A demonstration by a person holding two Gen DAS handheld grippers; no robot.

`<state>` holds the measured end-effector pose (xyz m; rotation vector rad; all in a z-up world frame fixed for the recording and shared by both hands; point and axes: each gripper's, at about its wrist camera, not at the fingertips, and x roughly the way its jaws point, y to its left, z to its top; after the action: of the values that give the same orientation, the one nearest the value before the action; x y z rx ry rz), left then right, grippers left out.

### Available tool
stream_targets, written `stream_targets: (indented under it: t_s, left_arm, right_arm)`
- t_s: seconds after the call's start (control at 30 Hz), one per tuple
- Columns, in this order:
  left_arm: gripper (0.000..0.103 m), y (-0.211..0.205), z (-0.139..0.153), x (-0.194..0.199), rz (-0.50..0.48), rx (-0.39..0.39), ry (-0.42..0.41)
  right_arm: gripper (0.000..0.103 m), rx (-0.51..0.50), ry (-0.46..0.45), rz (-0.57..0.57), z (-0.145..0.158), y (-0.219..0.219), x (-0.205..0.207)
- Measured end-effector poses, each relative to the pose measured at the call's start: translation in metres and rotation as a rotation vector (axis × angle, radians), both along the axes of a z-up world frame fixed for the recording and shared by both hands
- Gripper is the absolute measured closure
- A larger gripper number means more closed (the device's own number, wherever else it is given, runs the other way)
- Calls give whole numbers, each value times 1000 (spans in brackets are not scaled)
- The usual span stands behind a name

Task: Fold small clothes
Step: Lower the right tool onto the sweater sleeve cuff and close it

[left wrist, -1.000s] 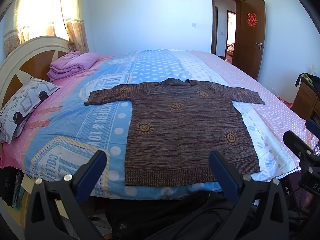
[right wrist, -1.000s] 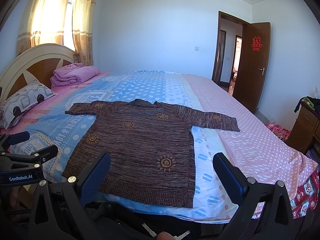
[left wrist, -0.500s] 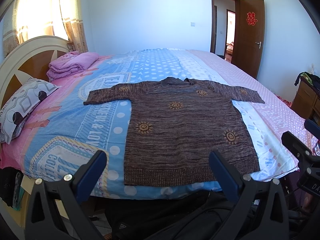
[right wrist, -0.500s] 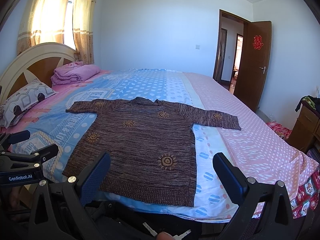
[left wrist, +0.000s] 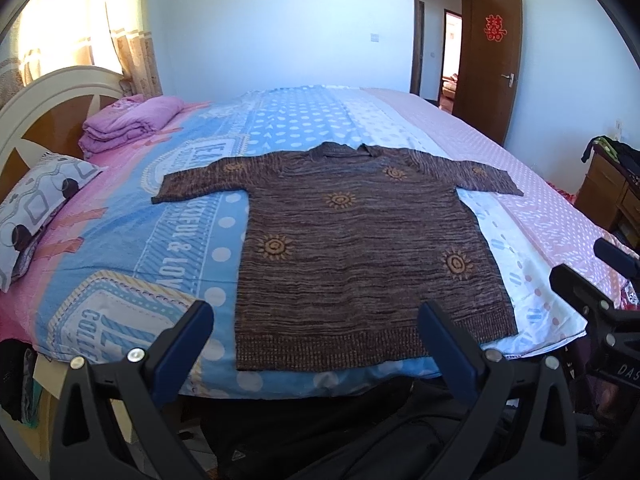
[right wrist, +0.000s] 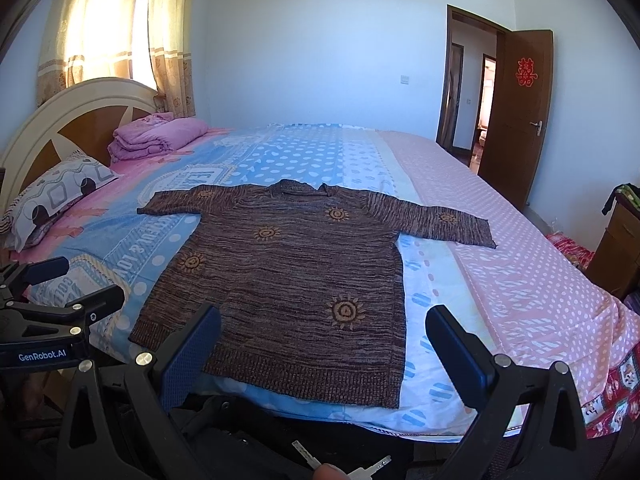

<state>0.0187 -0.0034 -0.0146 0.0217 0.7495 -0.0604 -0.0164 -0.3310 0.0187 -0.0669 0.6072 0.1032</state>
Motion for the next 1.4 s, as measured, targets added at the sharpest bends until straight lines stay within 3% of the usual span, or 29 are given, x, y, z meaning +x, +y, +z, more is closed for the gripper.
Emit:
stream_targets:
  t_s: [0.1, 0.43, 0.57, 0.83, 1.13, 1.4]
  left_arm:
    - [0, 1, -7, 16, -33, 3, 34]
    - [0, 2, -23, 94, -30, 195, 28]
    - [0, 3, -29, 132, -39, 234, 22]
    - [0, 5, -43, 212, -15, 282, -7]
    - [0, 2, -65, 273, 7, 295, 13]
    - [0, 3, -93, 323, 50, 292, 51]
  right_arm:
    - [1, 3, 19, 4, -7, -4, 12]
    - [1, -23, 68, -44, -35, -38, 86]
    - [1, -26, 103, -74, -49, -59, 122]
    - [1, -78, 167, -161, -69, -103, 201]
    - [1, -76, 161, -258, -76, -162, 273]
    - [1, 4, 194, -368, -88, -236, 317]
